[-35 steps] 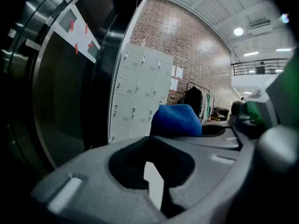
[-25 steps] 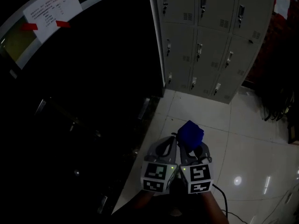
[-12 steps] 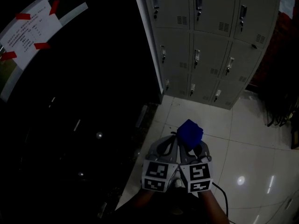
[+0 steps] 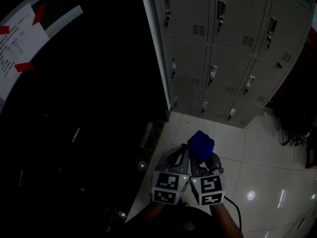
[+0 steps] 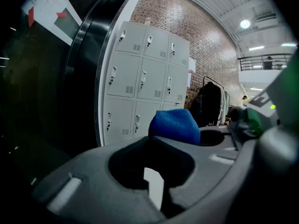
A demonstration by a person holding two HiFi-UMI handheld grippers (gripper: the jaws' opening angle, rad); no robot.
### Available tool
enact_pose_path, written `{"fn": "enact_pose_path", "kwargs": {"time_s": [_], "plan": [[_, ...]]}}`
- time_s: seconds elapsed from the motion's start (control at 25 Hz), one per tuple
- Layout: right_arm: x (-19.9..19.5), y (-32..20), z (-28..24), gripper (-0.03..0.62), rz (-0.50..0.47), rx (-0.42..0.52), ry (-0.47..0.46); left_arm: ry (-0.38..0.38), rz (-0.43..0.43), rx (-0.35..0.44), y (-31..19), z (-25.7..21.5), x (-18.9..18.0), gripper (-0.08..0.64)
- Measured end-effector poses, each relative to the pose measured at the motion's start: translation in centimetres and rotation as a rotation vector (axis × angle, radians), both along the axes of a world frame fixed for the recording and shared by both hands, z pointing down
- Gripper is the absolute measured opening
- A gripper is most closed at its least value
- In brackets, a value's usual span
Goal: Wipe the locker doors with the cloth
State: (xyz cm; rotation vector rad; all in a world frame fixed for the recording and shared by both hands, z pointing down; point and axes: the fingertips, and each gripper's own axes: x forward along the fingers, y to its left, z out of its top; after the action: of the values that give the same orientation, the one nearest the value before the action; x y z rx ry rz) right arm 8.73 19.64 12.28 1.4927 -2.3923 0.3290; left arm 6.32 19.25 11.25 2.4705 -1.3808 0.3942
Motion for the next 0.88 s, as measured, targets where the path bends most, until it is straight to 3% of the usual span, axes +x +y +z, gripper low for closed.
{"fn": "enact_pose_path", "kwargs": {"time_s": [0.36, 0.88], "plan": [[-5.1, -13.1, -1.6, 0.067, 0.003, 0.008, 0.029, 0.038, 0.001, 0.013, -13.1, -1.9, -5.0, 0.004], [-7.8, -24.8, -1.6, 0.067, 0.000, 0.004, 0.062, 0.066, 0.000, -0.015, -24.7, -1.5, -7.9, 0.005]]}}
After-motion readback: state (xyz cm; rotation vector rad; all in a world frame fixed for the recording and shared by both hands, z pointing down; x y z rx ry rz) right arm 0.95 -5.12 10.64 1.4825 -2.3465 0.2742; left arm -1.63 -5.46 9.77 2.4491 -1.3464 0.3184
